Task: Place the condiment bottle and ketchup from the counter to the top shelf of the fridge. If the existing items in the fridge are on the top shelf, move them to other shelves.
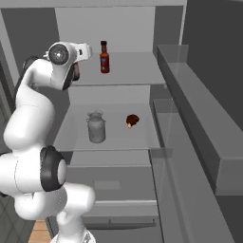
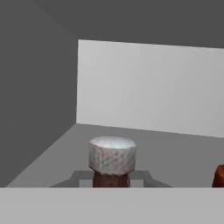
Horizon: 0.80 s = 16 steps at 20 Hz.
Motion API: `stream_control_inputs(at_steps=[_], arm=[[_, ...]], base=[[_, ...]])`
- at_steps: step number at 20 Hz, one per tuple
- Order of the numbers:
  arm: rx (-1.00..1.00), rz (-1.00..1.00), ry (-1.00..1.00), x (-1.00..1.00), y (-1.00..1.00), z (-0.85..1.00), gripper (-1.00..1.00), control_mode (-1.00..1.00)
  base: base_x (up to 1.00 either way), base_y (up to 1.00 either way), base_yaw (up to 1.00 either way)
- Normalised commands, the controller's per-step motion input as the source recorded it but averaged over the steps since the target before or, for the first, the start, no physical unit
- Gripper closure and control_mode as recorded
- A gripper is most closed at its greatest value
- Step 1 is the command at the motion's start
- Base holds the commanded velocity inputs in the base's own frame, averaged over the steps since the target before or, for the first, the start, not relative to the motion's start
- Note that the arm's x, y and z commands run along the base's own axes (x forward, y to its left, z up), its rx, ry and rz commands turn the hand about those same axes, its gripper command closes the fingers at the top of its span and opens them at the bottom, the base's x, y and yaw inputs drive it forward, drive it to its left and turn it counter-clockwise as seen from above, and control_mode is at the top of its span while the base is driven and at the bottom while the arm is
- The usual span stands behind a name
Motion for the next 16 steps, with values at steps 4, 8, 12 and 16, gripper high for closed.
stream_control_inputs(at_steps=[4, 8, 12, 16], arm=[[0.00, 0.00, 0.00, 0.41, 0.20, -0.12, 1.00, -1.00], [0.00, 0.00, 0.00, 0.14, 0.03, -0.39, 1.00, -1.00], [0.00, 0.00, 0.00, 0.21, 0.00, -0.19, 1.00, -1.00], [0.00, 0.00, 0.00, 0.09, 0.00, -0.01, -1.00, -1.00]], base=[[0.00, 0.00, 0.00], [0.00, 0.00, 0.00], [0.00, 0.00, 0.00], [0.00, 0.00, 0.00]])
